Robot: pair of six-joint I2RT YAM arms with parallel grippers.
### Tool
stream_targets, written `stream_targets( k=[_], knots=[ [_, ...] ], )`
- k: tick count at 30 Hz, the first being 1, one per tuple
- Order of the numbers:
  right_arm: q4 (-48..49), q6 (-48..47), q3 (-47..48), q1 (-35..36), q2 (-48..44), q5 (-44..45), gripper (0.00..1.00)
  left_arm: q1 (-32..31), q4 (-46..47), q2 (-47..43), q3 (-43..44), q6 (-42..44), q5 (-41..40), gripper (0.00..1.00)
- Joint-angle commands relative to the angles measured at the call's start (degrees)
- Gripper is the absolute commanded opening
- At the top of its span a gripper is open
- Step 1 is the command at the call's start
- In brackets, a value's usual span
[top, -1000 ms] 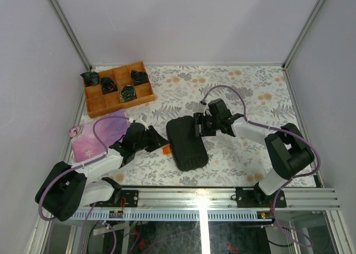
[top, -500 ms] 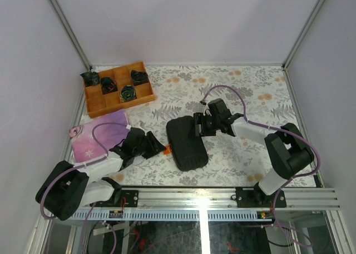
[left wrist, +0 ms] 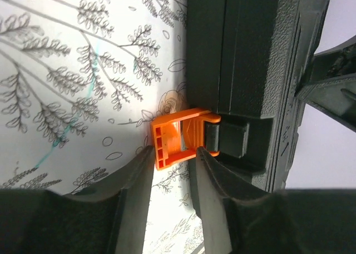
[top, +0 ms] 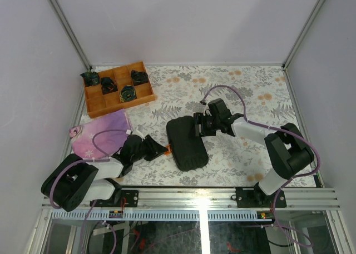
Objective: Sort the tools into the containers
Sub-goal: Close the storage box at the center of the board.
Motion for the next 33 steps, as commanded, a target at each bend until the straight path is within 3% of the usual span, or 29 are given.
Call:
stream_targets(
  k=[1,11,33],
  knots=[
    [-8.87,-3.86,-2.19,0.42,3.97,5.64,0.43,-0.47,14.05,1.83,-5.59,-2.85,1.16,0.34],
    [-8.68,-3.87,-2.34,0.47,4.15,5.53,0.43,-0.47,23.81,0.07,-6.38,-1.87,2.07,0.32],
    [-8.37,-3.92,-2.48,0.49,4.57,5.0,0.43,-0.39,18.1,-4.12,-3.88,0.77,-0.68,0.25]
  ],
)
